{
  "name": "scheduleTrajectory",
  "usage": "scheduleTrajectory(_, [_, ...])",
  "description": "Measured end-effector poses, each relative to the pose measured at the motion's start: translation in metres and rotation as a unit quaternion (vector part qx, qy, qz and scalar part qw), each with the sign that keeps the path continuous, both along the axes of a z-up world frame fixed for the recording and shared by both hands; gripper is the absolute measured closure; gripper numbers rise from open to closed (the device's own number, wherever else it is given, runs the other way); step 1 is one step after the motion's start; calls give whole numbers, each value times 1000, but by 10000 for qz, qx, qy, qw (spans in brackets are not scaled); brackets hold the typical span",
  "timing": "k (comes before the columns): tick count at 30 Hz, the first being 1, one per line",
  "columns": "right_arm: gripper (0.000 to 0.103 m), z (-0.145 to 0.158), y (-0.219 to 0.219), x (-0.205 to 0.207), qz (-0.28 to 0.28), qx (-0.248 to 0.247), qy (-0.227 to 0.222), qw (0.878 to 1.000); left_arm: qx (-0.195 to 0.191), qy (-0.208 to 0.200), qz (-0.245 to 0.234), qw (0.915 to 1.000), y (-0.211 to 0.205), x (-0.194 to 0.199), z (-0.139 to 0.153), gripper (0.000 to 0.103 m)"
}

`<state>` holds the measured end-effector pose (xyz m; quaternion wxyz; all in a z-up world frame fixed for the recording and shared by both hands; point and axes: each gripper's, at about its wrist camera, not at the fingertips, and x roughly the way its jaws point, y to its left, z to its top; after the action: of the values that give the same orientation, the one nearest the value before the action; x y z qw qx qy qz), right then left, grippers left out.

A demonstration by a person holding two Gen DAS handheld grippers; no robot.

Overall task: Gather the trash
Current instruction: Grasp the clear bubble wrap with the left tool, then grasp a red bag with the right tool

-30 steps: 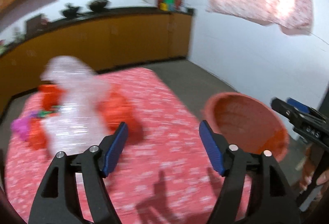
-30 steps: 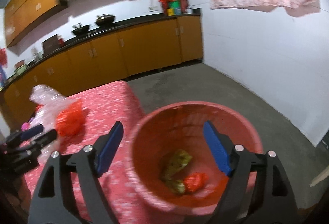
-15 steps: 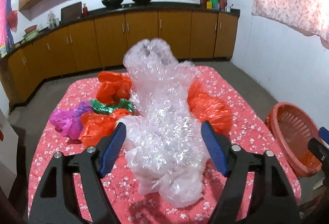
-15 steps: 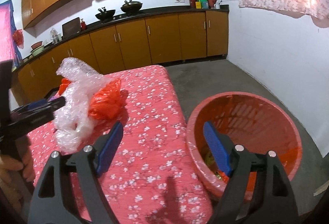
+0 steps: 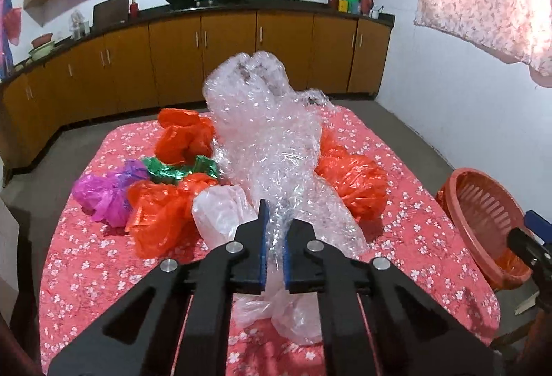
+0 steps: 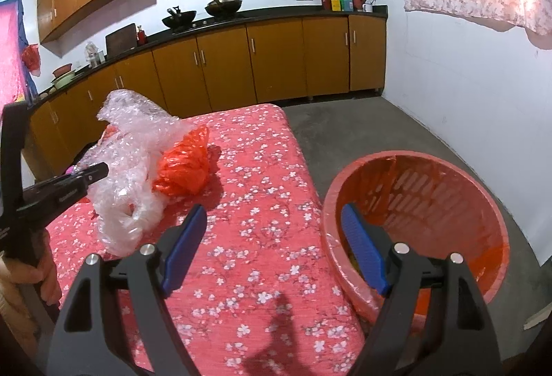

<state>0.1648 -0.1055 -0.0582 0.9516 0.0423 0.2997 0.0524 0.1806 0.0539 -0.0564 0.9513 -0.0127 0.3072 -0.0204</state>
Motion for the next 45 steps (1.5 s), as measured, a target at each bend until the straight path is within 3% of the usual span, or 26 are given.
scheduleTrajectory(17, [24, 7, 60, 2, 575, -71, -120, 9982, -223, -579, 243, 9978, 54, -57, 43, 97])
scheduleTrajectory(26, [25, 6, 82, 24, 542, 53, -63, 9985, -167, -604, 458, 9970, 82, -80, 35, 97])
scheduleTrajectory(36, [27, -5, 99, 74, 333, 109, 116, 9993, -256, -495, 914, 9943, 117, -77, 20, 97])
scheduleTrajectory(45, [27, -17, 118, 121, 290, 110, 332, 9990, -287, -436, 973, 9939, 124, -66, 16, 97])
